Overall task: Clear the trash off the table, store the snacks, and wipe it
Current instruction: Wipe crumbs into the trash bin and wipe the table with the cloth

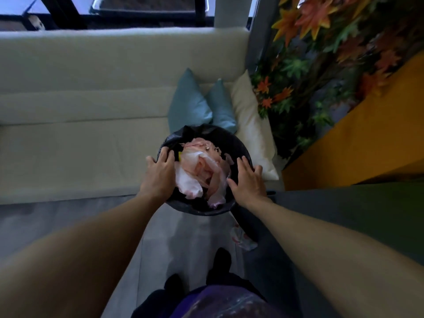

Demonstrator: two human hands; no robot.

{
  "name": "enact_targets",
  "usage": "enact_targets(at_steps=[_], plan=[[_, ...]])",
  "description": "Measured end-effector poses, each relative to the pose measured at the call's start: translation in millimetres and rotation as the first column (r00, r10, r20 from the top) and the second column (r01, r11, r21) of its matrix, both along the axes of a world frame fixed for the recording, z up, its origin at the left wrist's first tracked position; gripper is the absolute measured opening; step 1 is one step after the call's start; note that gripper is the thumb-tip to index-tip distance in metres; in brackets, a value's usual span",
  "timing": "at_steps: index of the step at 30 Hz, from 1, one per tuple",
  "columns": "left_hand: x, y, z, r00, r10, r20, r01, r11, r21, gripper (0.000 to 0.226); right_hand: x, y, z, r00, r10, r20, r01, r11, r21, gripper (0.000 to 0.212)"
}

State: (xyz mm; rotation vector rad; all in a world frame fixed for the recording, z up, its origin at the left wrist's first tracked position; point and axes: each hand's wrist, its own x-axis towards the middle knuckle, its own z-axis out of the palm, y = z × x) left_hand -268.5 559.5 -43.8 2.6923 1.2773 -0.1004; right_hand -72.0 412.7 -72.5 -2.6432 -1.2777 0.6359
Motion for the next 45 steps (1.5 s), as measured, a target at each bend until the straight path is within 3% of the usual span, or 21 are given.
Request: enact_targets(at_steps=[4,11,27,30,34,39,45], plan=[[-13,-2,-2,0.992,-0.009,0.129,0.014,0.999,-0.039,0.061,-10,-21,16,0.999,-0.037,0.010,0.037,0.999,0.021,0.076],[-38,-25,8,0.971,-0.120,0.205,0.135,0.989,-0.063,0.063,-50,-70,27,0.992,-0.123,0.021,0.122,0.992,0.007,0.076],[-62,-111,23,0.909,-0.416,0.005,0.411,0.895,-0.173,0.065,-147,-191,14,0.887,-0.461,-0.016,0.461,0.887,-0.023,0.073],[-62,-122,7,0.923,-0.365,0.121,0.384,0.878,-0.286,0.050,-158,-215,11,0.865,-0.501,-0.025,0.501,0.865,-0.031,0.074],[-60,-138,0,0.929,-0.367,0.054,0.360,0.859,-0.364,0.043,-169,-240,4,0.860,-0.510,-0.025,0.507,0.859,-0.064,0.074],[-61,-157,-7,0.924,-0.378,-0.061,0.317,0.845,-0.430,0.054,-175,-262,-3,0.866,-0.499,-0.014,0.497,0.865,-0.066,0.072],[-55,-176,-10,0.930,-0.355,-0.089,0.267,0.823,-0.502,0.056,-179,-277,-6,0.854,-0.518,0.045,0.519,0.847,-0.110,0.069]])
